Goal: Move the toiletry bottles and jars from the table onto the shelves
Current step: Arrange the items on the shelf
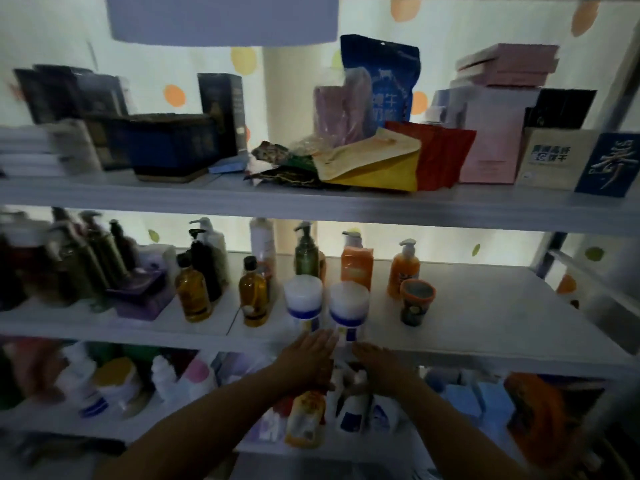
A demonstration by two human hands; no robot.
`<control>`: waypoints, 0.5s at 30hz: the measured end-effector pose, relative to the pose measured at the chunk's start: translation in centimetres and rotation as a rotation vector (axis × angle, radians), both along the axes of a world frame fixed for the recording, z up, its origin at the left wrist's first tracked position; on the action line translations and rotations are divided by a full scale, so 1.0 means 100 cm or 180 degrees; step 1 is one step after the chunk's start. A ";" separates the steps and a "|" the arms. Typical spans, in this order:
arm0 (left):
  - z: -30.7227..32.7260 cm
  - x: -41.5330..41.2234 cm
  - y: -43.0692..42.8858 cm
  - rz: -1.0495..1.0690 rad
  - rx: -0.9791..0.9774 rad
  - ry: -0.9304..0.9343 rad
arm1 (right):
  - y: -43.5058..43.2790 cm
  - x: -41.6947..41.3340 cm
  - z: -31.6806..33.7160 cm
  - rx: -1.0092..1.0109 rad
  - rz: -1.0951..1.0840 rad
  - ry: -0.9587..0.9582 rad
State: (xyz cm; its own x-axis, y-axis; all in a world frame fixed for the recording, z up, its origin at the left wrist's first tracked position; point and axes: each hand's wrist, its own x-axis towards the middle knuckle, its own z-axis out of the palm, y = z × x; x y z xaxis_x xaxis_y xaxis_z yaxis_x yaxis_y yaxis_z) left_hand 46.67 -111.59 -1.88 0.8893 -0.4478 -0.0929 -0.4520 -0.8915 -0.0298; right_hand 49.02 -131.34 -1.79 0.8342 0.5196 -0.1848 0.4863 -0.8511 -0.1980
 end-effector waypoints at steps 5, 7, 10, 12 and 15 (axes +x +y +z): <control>0.000 -0.060 0.135 0.0777 0.0201 -0.0350 | 0.135 -0.038 -0.004 0.0168 0.0546 0.0149; 0.007 -0.085 0.187 0.1214 0.0256 -0.0383 | 0.191 -0.050 0.003 0.0296 0.0765 0.0234; 0.021 -0.121 0.261 0.1895 0.0094 -0.0598 | 0.275 -0.056 0.013 0.0459 0.1331 -0.0005; 0.026 -0.146 0.304 0.2432 -0.0048 -0.0543 | 0.328 -0.062 0.019 0.0439 0.1647 -0.0054; 0.030 -0.181 0.360 0.3046 -0.0097 -0.0486 | 0.400 -0.080 0.033 0.0442 0.2217 -0.0083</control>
